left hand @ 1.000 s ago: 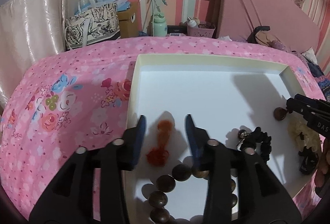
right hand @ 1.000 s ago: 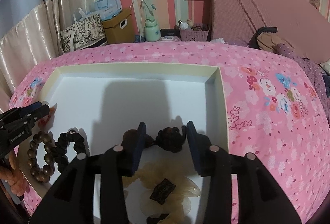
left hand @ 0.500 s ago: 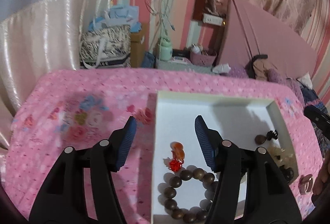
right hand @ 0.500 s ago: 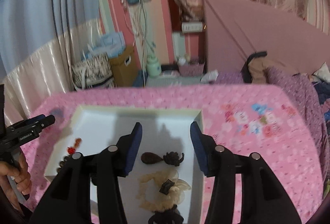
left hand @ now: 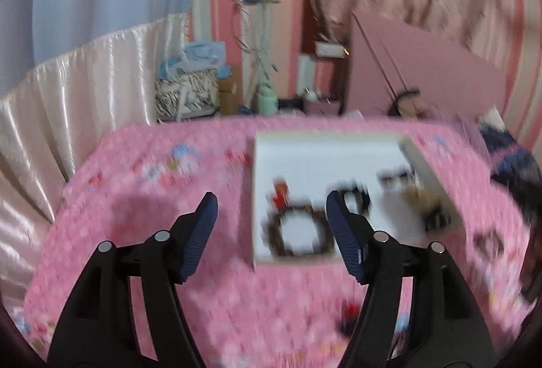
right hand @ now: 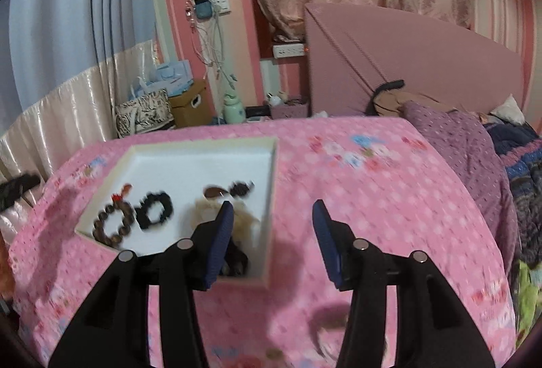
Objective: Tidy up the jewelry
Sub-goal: 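Grasp the jade pendant on black cord with the left tool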
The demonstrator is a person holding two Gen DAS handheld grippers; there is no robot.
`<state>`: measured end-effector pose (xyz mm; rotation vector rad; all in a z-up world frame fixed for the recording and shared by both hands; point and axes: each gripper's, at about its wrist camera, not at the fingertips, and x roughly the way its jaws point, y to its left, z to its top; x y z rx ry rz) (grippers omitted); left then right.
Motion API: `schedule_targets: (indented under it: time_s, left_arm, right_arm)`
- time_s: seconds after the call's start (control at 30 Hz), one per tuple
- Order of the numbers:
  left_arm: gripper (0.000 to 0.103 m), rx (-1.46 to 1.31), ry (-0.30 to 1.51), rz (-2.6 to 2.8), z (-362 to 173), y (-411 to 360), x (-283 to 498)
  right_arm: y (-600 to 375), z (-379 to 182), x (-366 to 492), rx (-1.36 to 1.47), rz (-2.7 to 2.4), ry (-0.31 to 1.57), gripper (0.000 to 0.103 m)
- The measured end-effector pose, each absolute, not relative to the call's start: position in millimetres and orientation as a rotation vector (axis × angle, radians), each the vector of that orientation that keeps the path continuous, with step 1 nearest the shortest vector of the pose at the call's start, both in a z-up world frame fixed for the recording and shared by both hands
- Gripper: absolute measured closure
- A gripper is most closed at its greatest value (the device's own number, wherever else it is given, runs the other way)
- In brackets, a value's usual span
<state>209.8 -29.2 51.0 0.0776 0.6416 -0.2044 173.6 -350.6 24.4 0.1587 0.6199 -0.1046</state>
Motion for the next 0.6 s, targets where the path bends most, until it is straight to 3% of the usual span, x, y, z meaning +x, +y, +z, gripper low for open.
schedule_targets:
  time_s: [0.3,0.37,0.6]
  left_arm:
    - [0.043,0.118,0.724,-0.324,-35,-53,139]
    - [0.05,0.122,0.744,-0.321,-43,-56,135]
    - [0.053,0.136,0.773,-0.331,-51,-74,133]
  right_arm:
    - [-365,-20,129,0.177,-0.121,0.635,0.054]
    - [-374,-26,122,0.204,-0.141,0.628,0.054]
    - [-391,-49,109,0.241,-0.187,0.605,0.054]
